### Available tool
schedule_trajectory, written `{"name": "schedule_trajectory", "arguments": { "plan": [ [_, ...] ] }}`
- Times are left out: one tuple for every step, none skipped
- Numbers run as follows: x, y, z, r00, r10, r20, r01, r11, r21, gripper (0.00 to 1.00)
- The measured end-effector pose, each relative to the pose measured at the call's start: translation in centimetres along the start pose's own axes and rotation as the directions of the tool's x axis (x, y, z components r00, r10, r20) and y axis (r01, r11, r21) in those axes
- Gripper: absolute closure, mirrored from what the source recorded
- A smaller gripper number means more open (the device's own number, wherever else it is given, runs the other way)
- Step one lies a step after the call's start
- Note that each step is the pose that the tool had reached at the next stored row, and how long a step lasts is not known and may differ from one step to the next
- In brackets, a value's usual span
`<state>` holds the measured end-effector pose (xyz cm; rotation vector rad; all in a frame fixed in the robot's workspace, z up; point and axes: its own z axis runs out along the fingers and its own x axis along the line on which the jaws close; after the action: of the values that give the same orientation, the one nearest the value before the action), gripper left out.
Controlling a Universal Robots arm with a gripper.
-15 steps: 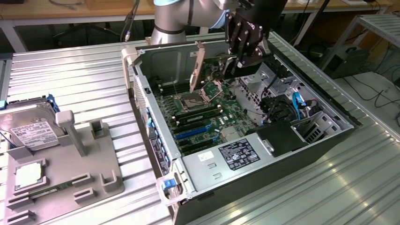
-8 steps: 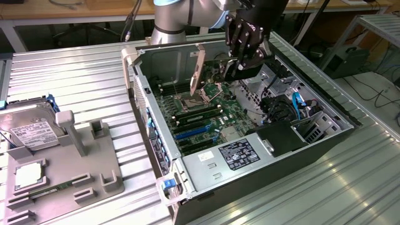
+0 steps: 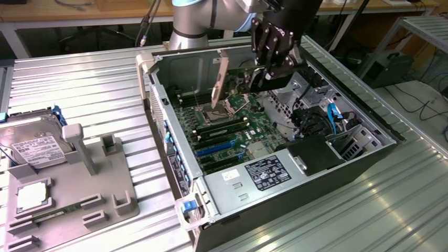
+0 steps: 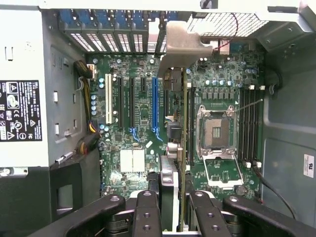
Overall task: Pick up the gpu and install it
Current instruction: 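Insert the gpu into the slot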
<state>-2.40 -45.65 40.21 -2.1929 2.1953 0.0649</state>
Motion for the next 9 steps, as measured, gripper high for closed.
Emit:
{"name": "schedule_trajectory", "arguments": {
  "plan": [
    [0.00,0.08,0.04,1.0000,0.000,0.0001,0.000,1.0000,-0.0002,0.72],
    [0.01,0.28,0.08,1.0000,0.000,0.0002,0.000,1.0000,-0.0003,0.72],
    [0.01,0.38,0.10,1.0000,0.000,0.0000,0.000,1.0000,-0.0001,0.72],
    [0.01,0.46,0.11,1.0000,0.000,0.0000,0.000,1.0000,0.0019,0.72],
    [0.01,0.52,0.15,1.0000,-0.001,0.0001,0.001,1.0000,0.0041,0.72],
    [0.02,0.53,0.22,1.0000,-0.001,0.0002,0.001,1.0000,0.0054,0.72],
    [0.03,0.57,0.33,1.0000,-0.001,0.0004,0.001,1.0000,0.0070,0.72],
    [0.04,0.60,0.53,1.0000,-0.001,0.0003,0.001,1.0000,0.0083,0.72],
    [0.04,0.63,0.69,1.0000,-0.001,0.0003,0.001,1.0000,0.0084,0.72]
  ]
}}
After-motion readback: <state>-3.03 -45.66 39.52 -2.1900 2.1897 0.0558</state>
